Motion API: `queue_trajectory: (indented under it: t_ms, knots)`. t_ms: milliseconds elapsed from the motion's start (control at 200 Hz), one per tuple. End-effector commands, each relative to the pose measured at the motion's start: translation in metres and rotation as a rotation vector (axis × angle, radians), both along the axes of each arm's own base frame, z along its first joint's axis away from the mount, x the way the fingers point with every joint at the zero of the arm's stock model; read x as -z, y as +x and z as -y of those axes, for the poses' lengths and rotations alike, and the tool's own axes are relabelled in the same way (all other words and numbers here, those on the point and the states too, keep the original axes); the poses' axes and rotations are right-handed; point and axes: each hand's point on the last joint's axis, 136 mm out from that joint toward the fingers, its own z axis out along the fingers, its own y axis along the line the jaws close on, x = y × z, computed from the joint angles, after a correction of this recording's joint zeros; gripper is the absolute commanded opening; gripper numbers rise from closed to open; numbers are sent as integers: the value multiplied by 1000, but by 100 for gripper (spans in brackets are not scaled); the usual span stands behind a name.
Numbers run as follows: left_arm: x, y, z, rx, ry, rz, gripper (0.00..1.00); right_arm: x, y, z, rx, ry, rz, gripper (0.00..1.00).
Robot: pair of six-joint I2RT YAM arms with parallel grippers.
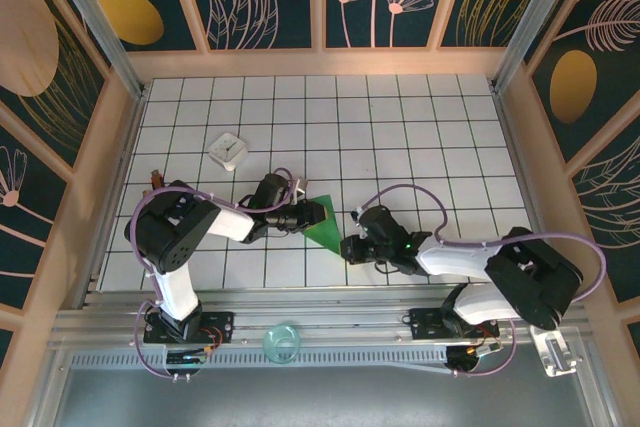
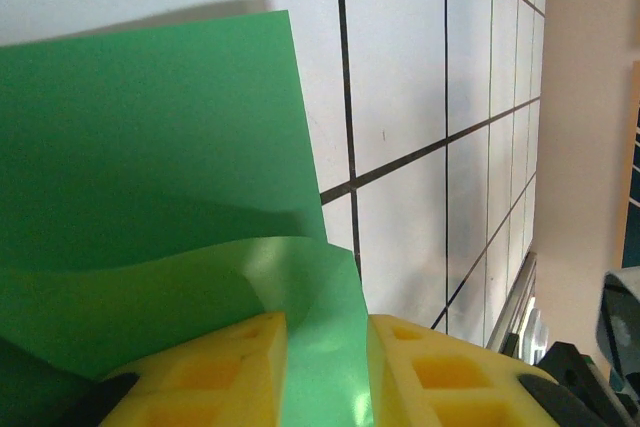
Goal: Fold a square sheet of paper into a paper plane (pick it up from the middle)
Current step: Perform the fourth fold on the wing at the bottom-center of the table.
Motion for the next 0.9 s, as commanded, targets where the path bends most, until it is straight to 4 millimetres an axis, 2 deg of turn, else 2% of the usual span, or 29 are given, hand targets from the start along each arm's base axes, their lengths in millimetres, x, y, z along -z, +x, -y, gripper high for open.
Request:
queue_trajectory:
  t_ms: [0,285,445,651,891]
  knots:
    - [32,-11,-19,-18,100,-56,29,-6,-2,1,5,19,-24,15]
    - [31,-10,-18,-18,100,-58,29,2,-6,2,3,19,-46,13]
    - [31,-10,-19,-19,102,-58,29,7,-9,3,8,17,-60,8]
    - [31,-11,-19,-20,104,-58,29,18,-12,11,22,-16,-72,3]
    - [34,-12,-20,-16,110,-58,29,33,-18,17,22,-37,-99,2]
